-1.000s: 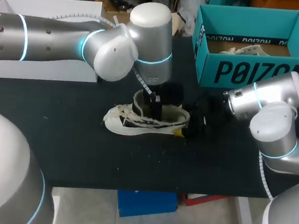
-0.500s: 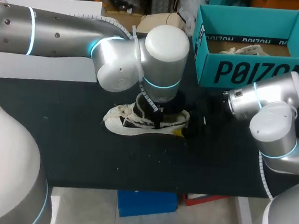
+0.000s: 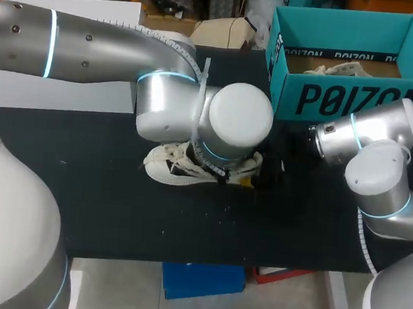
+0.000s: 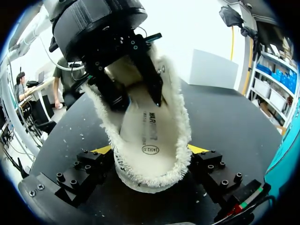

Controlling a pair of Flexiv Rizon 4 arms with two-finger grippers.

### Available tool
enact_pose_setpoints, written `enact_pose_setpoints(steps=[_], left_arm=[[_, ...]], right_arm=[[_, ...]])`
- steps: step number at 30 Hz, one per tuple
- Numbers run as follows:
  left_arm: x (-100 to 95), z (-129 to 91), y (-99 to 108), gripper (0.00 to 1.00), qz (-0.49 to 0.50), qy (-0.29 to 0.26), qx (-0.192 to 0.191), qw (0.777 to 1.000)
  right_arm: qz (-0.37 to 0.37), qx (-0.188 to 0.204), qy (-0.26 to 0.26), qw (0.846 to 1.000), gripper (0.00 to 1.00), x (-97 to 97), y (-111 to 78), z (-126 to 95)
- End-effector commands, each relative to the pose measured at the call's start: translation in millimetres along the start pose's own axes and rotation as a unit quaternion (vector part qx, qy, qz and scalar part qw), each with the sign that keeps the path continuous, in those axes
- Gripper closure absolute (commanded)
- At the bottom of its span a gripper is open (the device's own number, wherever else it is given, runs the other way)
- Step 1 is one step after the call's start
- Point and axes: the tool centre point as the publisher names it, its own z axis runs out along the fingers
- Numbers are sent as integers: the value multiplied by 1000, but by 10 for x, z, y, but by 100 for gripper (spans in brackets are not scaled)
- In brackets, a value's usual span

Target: Take the shoe out of the shoebox, open the shoe tongue, remove and reinsert the insole, then place the shoe into the shoebox

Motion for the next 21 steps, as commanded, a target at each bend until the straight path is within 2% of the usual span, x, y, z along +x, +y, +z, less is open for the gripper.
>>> enact_pose_setpoints(steps=[1,8,9,14,21], left_arm=[[-12,-49,65,62,-11,-115,13,993],[30,12,33,66,-13,-94,29,995],[44,30,25,74,-11,-81,35,996],[57,98,13,100,-8,-48,36,998],[61,99,-19,100,18,-3,32,999]], right_arm=[[1,1,0,1000,100,7,-4,20],[1,1,0,1000,100,7,-4,20],[1,1,0,1000,100,7,-4,20],[1,1,0,1000,100,7,-4,20],[1,1,0,1000,100,7,-4,20]])
